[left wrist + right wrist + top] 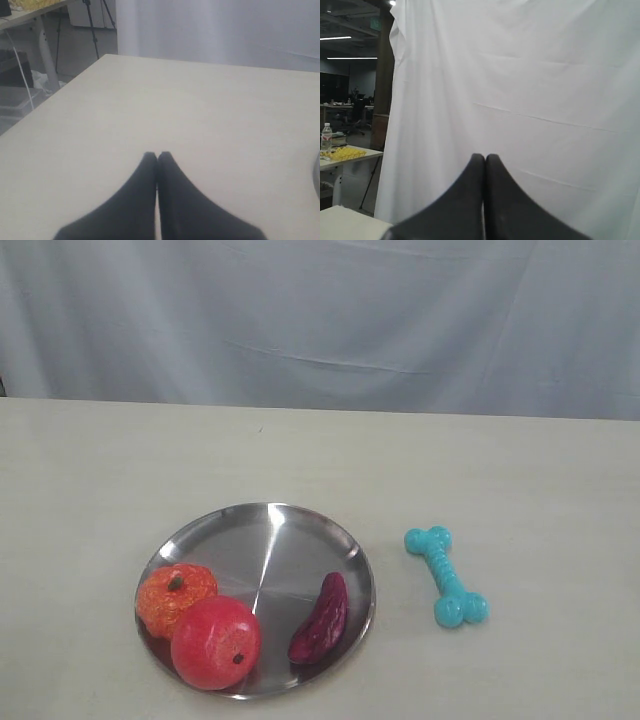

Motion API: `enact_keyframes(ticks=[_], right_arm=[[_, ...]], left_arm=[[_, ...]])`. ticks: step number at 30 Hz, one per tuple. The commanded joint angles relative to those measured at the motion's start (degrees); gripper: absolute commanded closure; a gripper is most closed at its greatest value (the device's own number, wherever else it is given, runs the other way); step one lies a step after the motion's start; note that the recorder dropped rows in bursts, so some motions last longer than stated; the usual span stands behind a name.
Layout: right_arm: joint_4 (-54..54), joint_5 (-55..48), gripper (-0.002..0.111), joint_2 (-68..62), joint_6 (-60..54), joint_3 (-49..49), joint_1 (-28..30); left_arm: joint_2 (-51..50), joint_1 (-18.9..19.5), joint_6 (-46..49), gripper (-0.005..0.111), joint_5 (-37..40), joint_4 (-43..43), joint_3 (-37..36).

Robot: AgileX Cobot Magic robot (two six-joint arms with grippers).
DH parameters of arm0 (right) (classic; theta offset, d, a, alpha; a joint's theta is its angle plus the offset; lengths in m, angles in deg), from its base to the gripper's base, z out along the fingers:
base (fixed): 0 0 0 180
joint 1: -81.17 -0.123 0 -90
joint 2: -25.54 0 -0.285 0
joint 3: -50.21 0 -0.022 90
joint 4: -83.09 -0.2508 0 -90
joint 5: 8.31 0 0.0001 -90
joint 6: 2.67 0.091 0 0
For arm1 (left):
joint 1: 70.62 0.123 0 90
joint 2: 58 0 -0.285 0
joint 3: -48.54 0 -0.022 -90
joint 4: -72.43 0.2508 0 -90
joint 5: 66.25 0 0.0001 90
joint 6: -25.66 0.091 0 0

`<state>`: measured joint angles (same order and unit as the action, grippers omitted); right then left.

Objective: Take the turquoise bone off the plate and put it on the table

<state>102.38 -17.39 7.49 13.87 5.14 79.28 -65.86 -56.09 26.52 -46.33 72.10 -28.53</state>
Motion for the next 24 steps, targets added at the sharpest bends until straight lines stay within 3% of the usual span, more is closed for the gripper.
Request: enact_keyframes(ticks=[1, 24], right_arm=[[0.1, -3.7, 0.109, 2.2, 0.3, -1.2, 0.3], [0.3, -5.5, 0.109, 2.7, -2.5, -1.1, 0.3]], left_arm=[[0.1, 0.1, -0.2, 0.107, -0.3, 0.3, -0.1], [0.1, 0.1, -0.2, 0.107, -0.3, 0.3, -0.1]])
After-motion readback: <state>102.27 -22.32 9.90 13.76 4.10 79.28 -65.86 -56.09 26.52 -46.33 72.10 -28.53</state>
